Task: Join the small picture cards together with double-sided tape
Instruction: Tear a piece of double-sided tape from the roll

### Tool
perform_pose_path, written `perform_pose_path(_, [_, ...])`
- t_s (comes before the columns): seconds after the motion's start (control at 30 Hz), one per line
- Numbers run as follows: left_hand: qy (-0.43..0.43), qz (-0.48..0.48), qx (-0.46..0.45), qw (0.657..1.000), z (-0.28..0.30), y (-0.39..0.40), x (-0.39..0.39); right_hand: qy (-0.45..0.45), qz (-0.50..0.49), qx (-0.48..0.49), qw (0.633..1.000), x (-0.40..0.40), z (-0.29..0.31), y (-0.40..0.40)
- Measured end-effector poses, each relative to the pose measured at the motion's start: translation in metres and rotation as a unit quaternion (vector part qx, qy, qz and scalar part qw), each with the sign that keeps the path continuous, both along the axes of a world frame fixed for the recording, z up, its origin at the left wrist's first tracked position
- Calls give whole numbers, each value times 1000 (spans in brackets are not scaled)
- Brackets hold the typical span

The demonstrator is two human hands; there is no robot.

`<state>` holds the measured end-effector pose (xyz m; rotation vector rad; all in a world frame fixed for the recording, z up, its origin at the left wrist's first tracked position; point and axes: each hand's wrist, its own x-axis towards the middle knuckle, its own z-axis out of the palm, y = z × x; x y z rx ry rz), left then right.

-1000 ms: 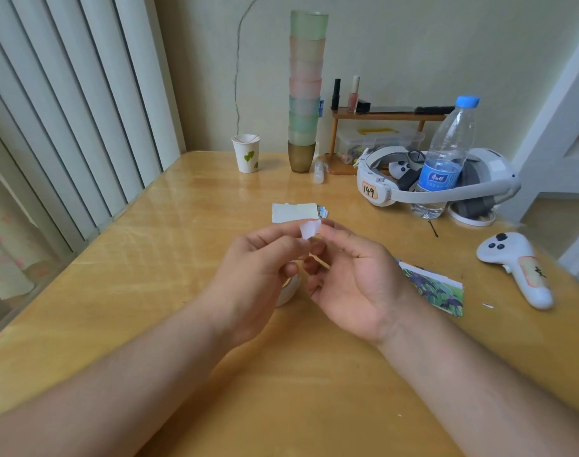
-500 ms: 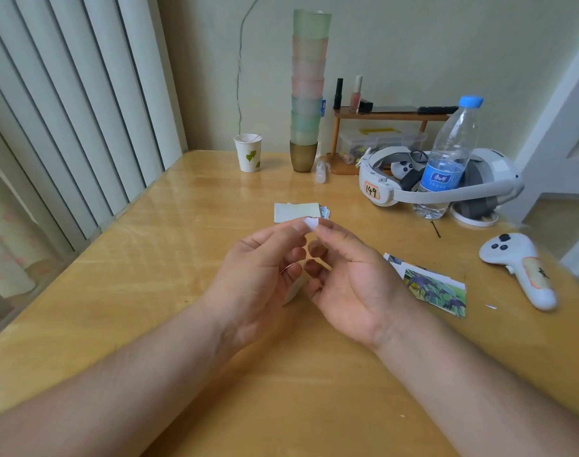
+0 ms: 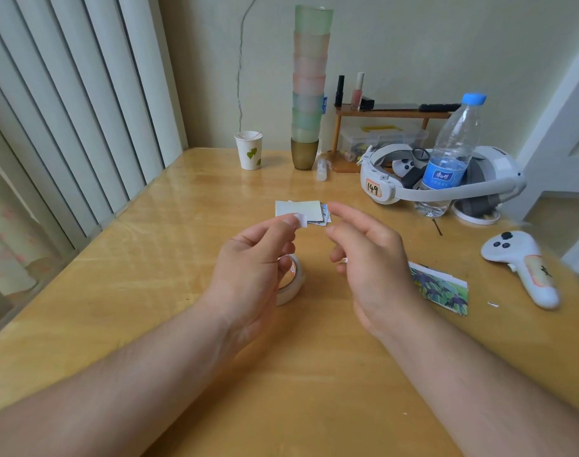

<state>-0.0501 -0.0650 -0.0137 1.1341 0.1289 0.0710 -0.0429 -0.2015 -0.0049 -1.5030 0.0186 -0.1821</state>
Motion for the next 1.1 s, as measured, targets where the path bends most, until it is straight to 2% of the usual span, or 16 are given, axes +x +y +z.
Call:
perform_pose_path(0.2, [13,-62,-26,998,0,-2,-3,-54,54,-64,995,0,-3,-6])
perform_pose_path(0.33, [32,-138,-85,986,1,0,-4,-78,81,-32,993,-1,-2,-5])
perform_pose_path(0.57, [34,-181,-97,978,5,4,-5,-23,106,23,994,1,-1,-11])
perform_pose_path(0.77, [35,-222,-124,967,8,5,-7,-11,81,33,996,1,1,-13])
perform_pose_path(0.93, [6,-276,-113,954,7,6,-7,-98,49,-55,993,5,-1,-16])
perform_pose_path(1.1, [-45,-265,-29,963,2,6,-8,-113,66,-55,990,6,-1,-22])
